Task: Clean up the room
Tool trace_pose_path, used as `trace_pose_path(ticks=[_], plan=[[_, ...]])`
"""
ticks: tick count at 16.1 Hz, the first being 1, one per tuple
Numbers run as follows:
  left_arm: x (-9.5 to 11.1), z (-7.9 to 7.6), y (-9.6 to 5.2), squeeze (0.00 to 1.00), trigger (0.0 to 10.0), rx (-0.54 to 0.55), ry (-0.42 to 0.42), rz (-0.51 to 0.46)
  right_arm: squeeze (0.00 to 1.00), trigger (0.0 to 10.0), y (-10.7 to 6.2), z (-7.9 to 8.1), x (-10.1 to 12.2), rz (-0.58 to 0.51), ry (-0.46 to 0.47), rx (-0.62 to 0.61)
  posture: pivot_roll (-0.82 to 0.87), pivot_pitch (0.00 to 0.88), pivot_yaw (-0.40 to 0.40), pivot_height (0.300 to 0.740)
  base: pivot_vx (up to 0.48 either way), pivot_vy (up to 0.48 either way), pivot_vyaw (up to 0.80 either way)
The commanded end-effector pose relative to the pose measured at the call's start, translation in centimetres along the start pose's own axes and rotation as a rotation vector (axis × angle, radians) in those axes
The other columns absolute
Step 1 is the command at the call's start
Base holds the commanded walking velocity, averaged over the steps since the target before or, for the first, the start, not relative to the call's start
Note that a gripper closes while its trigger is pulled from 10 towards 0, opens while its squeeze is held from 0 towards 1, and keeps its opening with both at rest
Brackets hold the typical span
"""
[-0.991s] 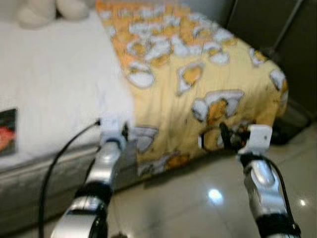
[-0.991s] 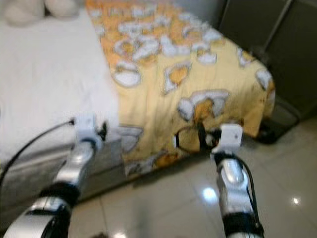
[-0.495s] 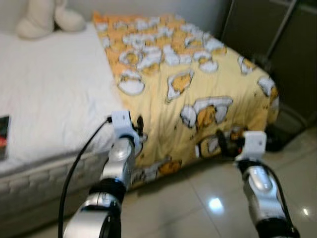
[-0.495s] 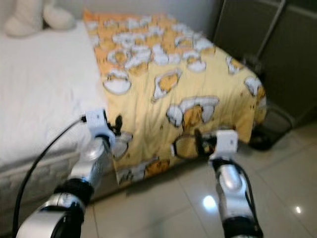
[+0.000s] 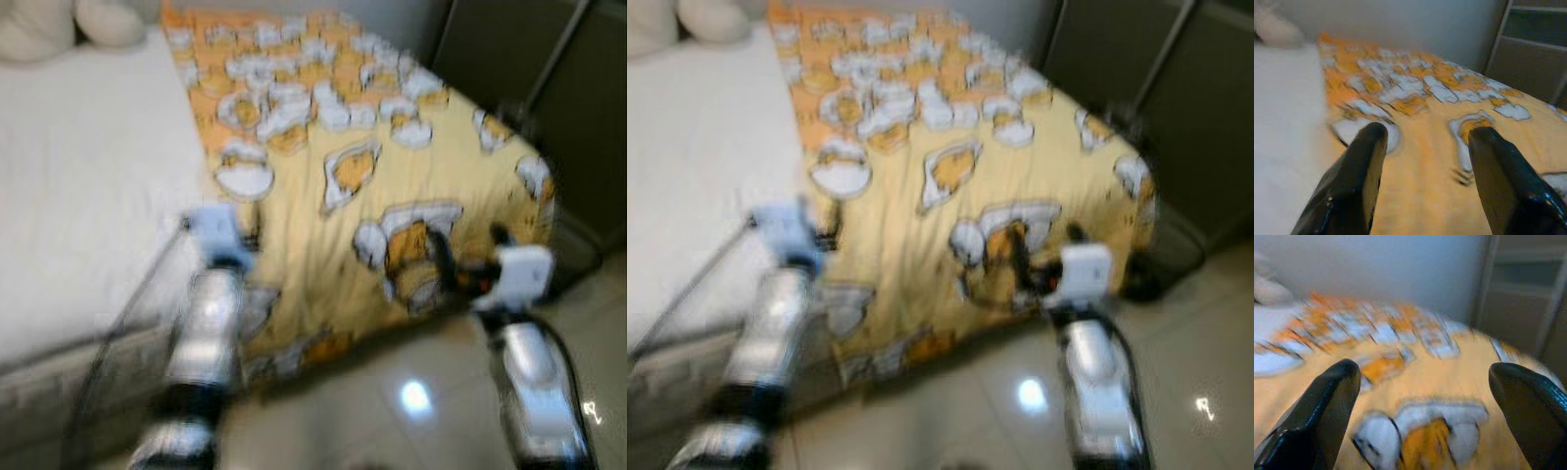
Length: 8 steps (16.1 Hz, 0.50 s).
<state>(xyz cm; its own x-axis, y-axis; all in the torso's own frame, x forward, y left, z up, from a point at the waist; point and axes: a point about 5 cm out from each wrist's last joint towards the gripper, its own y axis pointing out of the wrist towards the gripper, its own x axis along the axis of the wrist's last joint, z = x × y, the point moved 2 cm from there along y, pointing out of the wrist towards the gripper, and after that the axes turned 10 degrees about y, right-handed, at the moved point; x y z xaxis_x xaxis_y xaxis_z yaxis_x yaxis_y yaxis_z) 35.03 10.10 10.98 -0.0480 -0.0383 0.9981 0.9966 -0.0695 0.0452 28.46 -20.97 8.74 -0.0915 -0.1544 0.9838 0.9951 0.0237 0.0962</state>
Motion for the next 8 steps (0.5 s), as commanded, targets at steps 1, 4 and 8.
trace_pose_path(ticks=[1, 4, 8], plan=[[0.0, 1.6, 0.6, 0.0, 10.0, 0.075, -0.018, 0.027, 0.0, 10.0, 0.9, 0.9, 0.4, -0.013, 0.023, 0.021, 0.01, 0.0, -0.036, 0.74, 0.379, -0.292, 0.59], [-0.3, 1.2, 0.8, 0.0, 10.0, 0.055, -0.006, 0.067, 0.0, 10.0, 1.6, 1.3, 0.7, 0.003, 0.032, 0.021, 0.0, 0.0, -0.022, 0.74, 0.375, -0.292, 0.56], [-1.0, 1.1, 1.1, 0.0, 10.0, 0.069, -0.018, 0.109, 0.0, 10.0, 1.3, 0.6, 0.1, 0.028, 0.023, 0.009, -0.01, 0.0, -0.019, 0.74, 0.379, -0.29, 0.52]])
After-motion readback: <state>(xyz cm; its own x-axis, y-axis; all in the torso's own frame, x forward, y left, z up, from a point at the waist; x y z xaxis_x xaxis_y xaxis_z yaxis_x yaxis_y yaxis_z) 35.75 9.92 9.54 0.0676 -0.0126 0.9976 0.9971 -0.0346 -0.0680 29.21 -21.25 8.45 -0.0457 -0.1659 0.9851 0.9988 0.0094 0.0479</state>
